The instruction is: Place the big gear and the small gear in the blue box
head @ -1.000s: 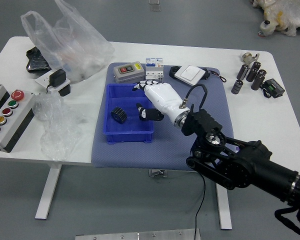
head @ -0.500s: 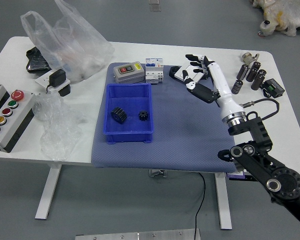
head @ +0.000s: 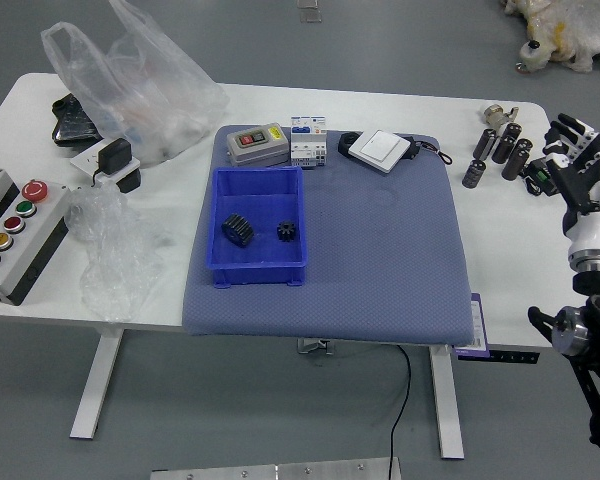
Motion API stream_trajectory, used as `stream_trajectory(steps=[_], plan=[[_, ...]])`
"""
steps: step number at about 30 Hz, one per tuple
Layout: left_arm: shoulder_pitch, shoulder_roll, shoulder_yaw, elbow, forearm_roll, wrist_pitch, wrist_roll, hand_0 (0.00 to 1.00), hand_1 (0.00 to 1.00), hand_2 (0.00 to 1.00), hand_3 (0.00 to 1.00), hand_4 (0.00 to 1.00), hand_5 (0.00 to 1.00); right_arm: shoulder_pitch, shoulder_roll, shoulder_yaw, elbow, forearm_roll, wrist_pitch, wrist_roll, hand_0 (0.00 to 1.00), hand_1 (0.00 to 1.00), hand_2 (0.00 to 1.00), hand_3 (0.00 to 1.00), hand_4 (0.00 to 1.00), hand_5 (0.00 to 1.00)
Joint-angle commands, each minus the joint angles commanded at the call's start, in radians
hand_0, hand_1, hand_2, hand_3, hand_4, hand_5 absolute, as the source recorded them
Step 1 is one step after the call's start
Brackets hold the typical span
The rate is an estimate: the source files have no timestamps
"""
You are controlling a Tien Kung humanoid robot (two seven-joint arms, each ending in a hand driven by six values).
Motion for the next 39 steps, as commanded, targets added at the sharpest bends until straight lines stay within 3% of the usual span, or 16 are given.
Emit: stream_trajectory(steps=[13, 29, 39], plan=[[-0.005, 0.021, 0.021, 0.001, -0.003, -0.001, -0.002, 0.620, 0.464, 0.495, 0.656, 0.692, 0.279, 0.003, 0.002, 0.021, -0.014, 0.033, 0.001, -0.001, 0.725, 0.706, 0.709, 0.678, 0.630, 0.312], [0.009, 0.017, 0.044, -0.015, -0.014, 0.001, -0.002, 0.620, 0.464, 0.499, 0.656, 0.692, 0.279, 0.006, 0.007, 0.014, -0.013, 0.043, 0.007, 0.001, 0.733, 0.691, 0.708, 0.675, 0.656, 0.365], [0.024, 0.004, 0.022, -0.014, -0.006, -0.001, -0.002, 0.620, 0.467, 0.499, 0.656, 0.692, 0.279, -0.007, 0.013, 0.015, -0.010, 0.047, 0.006, 0.004, 0.734, 0.685, 0.706, 0.675, 0.656, 0.365]])
